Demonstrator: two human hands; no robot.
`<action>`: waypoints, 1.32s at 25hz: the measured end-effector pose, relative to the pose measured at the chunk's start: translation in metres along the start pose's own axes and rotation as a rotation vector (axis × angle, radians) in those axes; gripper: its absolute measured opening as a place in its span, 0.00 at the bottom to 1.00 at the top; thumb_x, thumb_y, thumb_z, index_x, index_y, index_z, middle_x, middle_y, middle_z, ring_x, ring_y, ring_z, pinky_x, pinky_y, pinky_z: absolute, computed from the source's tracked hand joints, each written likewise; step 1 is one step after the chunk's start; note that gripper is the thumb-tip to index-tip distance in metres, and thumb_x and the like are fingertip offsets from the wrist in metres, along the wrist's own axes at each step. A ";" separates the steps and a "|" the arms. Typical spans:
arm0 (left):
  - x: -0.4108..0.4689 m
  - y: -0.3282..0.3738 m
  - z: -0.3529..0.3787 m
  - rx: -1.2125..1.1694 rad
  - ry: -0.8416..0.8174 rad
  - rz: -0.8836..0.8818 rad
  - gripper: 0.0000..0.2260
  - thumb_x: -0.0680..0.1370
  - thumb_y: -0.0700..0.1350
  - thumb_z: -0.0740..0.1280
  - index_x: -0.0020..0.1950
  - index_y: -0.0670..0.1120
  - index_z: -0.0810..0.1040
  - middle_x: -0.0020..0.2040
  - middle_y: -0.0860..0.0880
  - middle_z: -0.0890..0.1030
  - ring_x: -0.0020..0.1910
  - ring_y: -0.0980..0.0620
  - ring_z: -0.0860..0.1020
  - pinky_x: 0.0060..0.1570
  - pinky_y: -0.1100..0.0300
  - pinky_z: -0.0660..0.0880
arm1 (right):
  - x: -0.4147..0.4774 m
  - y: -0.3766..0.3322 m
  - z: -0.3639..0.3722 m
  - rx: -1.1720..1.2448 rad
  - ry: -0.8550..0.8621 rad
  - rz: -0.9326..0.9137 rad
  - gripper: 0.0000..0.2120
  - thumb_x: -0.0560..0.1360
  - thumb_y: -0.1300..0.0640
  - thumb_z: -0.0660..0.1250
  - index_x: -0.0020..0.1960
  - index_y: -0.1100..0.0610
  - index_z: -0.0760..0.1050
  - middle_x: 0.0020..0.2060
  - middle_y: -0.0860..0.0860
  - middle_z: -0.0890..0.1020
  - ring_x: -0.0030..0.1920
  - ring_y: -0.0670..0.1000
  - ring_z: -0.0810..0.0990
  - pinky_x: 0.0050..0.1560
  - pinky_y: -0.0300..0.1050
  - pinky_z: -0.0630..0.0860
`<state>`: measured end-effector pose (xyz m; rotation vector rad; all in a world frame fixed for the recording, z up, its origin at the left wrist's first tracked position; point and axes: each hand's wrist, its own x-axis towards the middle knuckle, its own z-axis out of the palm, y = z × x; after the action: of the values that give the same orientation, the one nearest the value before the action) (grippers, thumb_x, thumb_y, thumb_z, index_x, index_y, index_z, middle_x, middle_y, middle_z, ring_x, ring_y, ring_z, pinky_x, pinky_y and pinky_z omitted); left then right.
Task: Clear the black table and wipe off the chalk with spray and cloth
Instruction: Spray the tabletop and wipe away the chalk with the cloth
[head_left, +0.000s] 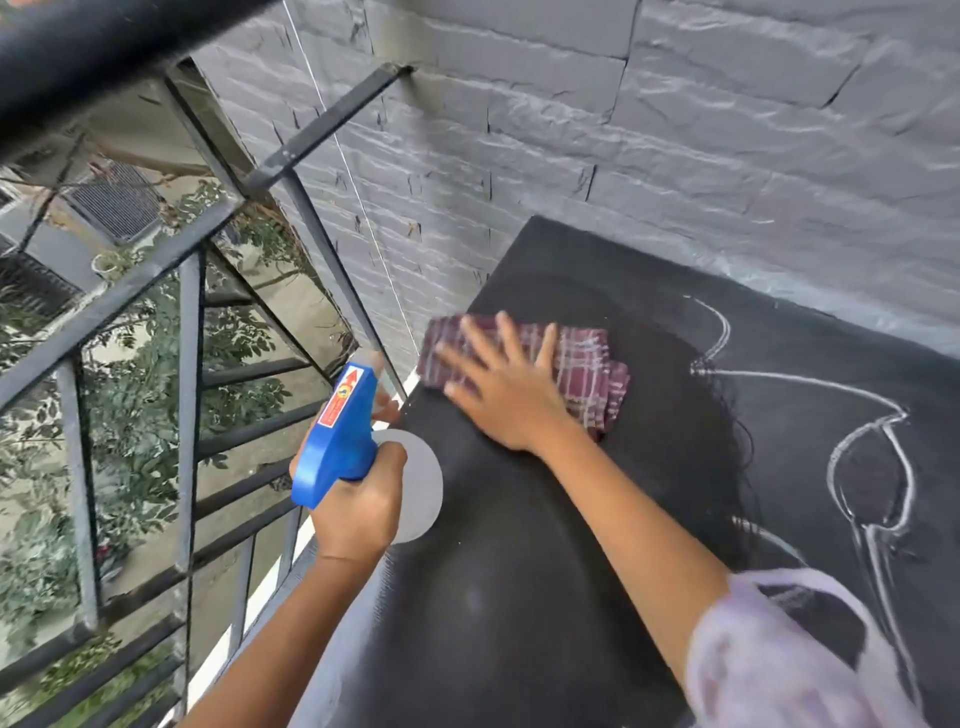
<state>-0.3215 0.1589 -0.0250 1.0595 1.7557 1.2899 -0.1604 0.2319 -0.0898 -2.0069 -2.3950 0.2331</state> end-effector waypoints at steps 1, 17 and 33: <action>0.000 0.002 0.000 0.007 -0.012 0.007 0.08 0.62 0.43 0.62 0.29 0.49 0.62 0.28 0.50 0.64 0.26 0.56 0.64 0.25 0.71 0.63 | -0.023 -0.007 0.007 -0.063 -0.001 -0.130 0.25 0.77 0.35 0.36 0.73 0.37 0.43 0.75 0.44 0.43 0.76 0.59 0.42 0.64 0.77 0.37; 0.005 -0.016 -0.009 0.112 0.005 -0.079 0.35 0.57 0.55 0.65 0.56 0.33 0.74 0.46 0.39 0.79 0.45 0.41 0.79 0.54 0.45 0.75 | 0.022 0.024 0.002 -0.037 0.038 -0.115 0.28 0.77 0.34 0.39 0.75 0.40 0.46 0.76 0.46 0.48 0.76 0.57 0.43 0.66 0.73 0.35; -0.003 -0.004 -0.005 0.101 -0.022 -0.119 0.07 0.60 0.47 0.63 0.36 0.52 0.68 0.32 0.53 0.71 0.32 0.56 0.71 0.38 0.68 0.65 | 0.033 0.171 -0.011 0.017 0.110 0.371 0.29 0.79 0.37 0.41 0.76 0.47 0.47 0.77 0.49 0.48 0.76 0.53 0.45 0.73 0.57 0.41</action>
<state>-0.3256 0.1531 -0.0272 1.0042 1.8544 1.1230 0.0019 0.2940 -0.1018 -2.3736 -1.9366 0.1386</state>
